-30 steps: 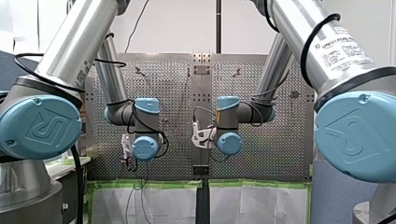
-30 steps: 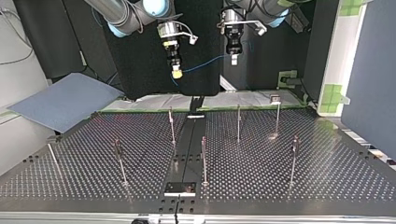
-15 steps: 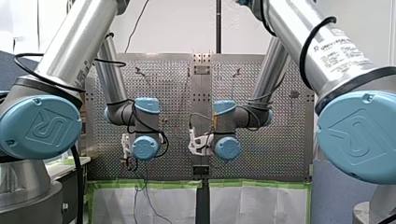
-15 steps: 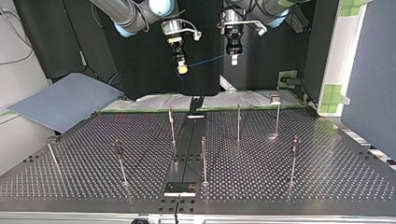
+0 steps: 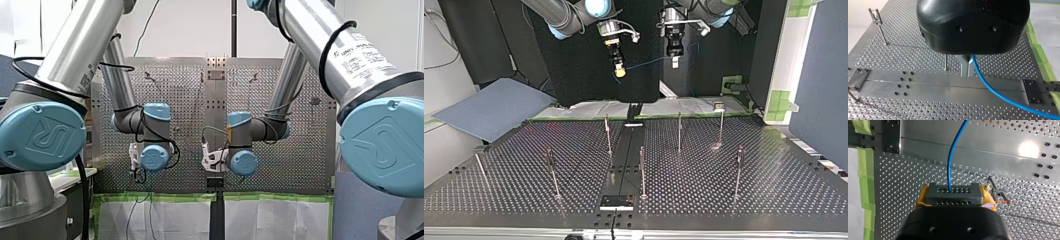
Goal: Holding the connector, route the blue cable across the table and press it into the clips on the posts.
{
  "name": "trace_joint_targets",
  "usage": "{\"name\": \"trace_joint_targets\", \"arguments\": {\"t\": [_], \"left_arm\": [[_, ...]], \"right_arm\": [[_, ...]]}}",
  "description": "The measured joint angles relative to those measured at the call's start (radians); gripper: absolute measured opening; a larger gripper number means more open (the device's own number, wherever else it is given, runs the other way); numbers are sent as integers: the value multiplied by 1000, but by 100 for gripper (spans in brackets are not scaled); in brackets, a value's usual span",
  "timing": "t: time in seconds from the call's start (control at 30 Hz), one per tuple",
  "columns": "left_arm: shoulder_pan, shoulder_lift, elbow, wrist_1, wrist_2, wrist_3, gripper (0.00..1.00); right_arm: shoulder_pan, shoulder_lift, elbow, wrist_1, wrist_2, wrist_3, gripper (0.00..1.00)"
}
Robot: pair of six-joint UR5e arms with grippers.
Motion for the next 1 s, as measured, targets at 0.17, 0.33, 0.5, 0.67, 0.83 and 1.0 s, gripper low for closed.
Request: {"name": "trace_joint_targets", "arguments": {"t": [0.17, 0.33, 0.5, 0.67, 0.83, 1.0], "left_arm": [[-22, 32, -5, -30, -35, 0, 0], [-26, 40, -6, -37, -49, 0, 0], [-26, 41, -6, -38, -50, 0, 0], [-26, 41, -6, -38, -51, 0, 0], [-24, 38, -7, -38, -49, 10, 0], [-17, 59, -5, -43, -51, 39, 0]], "right_arm": [[0, 0, 0, 0, 0, 0, 0], [0, 0, 0, 0, 0, 0, 0], [0, 0, 0, 0, 0, 0, 0], [0, 0, 0, 0, 0, 0, 0], [12, -12, -12, 12, -5, -11, 0], [50, -50, -50, 50, -19, -15, 0]]}}
